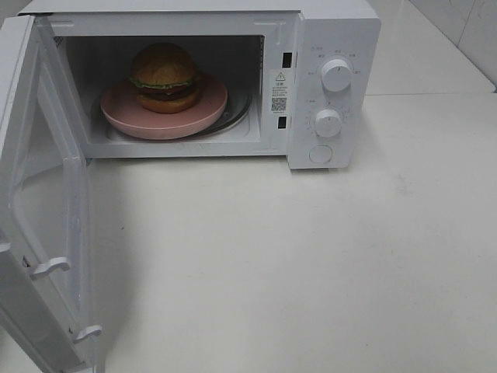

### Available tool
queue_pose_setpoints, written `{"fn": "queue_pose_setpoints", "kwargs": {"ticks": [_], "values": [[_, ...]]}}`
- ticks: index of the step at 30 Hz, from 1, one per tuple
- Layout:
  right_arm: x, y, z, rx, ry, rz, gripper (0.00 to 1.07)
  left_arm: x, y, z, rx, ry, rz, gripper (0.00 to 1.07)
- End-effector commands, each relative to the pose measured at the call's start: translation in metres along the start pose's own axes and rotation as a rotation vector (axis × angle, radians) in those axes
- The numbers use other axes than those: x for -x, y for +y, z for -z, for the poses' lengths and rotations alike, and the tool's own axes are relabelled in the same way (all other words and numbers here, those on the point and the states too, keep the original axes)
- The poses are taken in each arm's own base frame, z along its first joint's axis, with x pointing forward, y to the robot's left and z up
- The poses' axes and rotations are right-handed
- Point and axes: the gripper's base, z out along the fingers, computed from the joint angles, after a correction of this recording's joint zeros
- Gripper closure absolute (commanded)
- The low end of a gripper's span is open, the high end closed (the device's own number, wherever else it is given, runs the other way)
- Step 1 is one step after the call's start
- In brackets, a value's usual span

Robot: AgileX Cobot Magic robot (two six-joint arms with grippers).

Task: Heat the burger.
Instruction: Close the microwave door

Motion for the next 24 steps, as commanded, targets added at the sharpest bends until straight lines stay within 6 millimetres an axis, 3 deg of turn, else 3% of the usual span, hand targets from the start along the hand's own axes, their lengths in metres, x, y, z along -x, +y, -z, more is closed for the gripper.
{"fn": "queue_pose_setpoints", "kwargs": {"ticks": [1, 10, 24], "values": [[-0.002, 0.0, 0.003, -0.002, -0.034, -0.004, 0.32, -0.003, -0.016, -0.01, -0.175, -0.008, -0.084, 1.07], [-0.002, 0.0, 0.003, -0.002, -0.034, -0.004, 0.32, -0.014, -0.043, -0.026, -0.521, 0.048, -0.185, 1.07], [-0.002, 0.0, 0.003, -0.002, -0.034, -0.004, 0.32, -0.02, -0.052, -0.06, -0.656, 0.072, -0.088, 1.07]]}}
